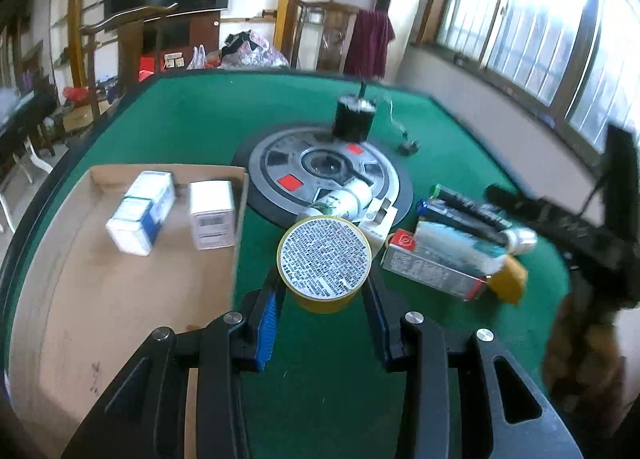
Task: Organize objects
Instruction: 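Grasp the yellow round tin with the left tool, then carry the yellow tin toward the tray while the right tool grasps the white plug adapter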
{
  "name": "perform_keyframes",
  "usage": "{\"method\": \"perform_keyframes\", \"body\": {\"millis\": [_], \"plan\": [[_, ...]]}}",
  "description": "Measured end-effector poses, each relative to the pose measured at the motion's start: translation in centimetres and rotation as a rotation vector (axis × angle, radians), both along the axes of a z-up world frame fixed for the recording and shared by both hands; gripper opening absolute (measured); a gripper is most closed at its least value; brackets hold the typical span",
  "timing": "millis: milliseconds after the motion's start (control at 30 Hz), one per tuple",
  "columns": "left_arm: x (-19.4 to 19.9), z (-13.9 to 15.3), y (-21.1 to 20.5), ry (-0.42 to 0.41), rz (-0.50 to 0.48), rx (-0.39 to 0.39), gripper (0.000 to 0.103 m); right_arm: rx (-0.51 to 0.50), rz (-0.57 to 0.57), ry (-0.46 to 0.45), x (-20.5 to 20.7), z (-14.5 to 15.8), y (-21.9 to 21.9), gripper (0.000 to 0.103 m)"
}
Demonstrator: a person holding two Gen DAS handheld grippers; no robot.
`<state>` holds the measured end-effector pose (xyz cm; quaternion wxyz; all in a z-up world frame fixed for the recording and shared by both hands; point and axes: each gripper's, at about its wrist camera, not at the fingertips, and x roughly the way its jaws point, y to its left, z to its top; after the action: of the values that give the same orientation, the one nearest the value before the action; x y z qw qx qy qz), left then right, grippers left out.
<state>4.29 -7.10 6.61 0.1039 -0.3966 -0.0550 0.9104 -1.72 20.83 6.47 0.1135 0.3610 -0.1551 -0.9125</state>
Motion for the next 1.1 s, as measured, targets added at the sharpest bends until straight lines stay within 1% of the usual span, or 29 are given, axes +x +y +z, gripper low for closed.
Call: {"method": "perform_keyframes", "body": {"millis": [133, 200, 233, 300, 367, 467, 533, 667, 700, 767, 900, 967, 1000, 1100], "plan": [[2.4, 1.0, -3.6, 0.022, 0.045, 0.079, 0.034, 0.024, 0.036, 0.026, 0.5, 0.2, -1.0, 0.064], [3.5, 1.3, -5.3, 0.034, 0.072, 0.099, 0.034, 0.074, 0.053, 0.052, 0.9, 0.8, -2.2, 0.064], [4.2, 1.3, -6.2, 0.043, 0.086, 0.103, 0.034, 0.079, 0.068, 0.055, 1.1, 1.1, -2.7, 0.064], [5.0, 1.4, -7.4, 0.062, 0.107, 0.094, 0.034, 0.07, 0.135, 0.057, 1.4, 2.0, -4.2, 0.064], [5.6, 1.3, -8.6, 0.078, 0.129, 0.088, 0.034, 0.105, 0.203, 0.045, 1.5, 2.6, -6.2, 0.064], [5.9, 0.8, -10.0, 0.078, 0.148, 0.117, 0.034, 0.201, 0.327, 0.0, 0.8, 2.6, -10.0, 0.064], [6.3, 0.4, -11.1, 0.075, 0.162, 0.139, 0.034, 0.301, 0.393, -0.037, -0.1, 1.8, -12.6, 0.064], [6.3, -0.2, -12.9, 0.074, 0.18, 0.165, 0.034, 0.476, 0.463, -0.091, -1.3, -0.4, -15.6, 0.064], [6.3, -0.3, -13.6, 0.072, 0.183, 0.171, 0.034, 0.51, 0.467, -0.097, -1.5, -0.9, -16.1, 0.063], [5.9, -0.5, -14.2, 0.068, 0.187, 0.178, 0.034, 0.546, 0.469, -0.107, -2.0, -1.6, -16.5, 0.063], [5.6, -1.1, -15.0, 0.063, 0.194, 0.188, 0.034, 0.55, 0.466, -0.128, -3.0, -2.5, -16.9, 0.063], [5.4, -1.3, -15.2, 0.061, 0.199, 0.186, 0.034, 0.536, 0.469, -0.142, -3.2, -2.9, -16.8, 0.056], [5.4, -1.3, -15.3, 0.06, 0.201, 0.187, 0.034, 0.533, 0.46, -0.142, -3.3, -2.9, -16.8, 0.048], [5.2, -1.5, -15.6, 0.055, 0.206, 0.192, 0.034, 0.491, 0.435, -0.157, -3.4, -2.8, -16.5, 0.048]]}}
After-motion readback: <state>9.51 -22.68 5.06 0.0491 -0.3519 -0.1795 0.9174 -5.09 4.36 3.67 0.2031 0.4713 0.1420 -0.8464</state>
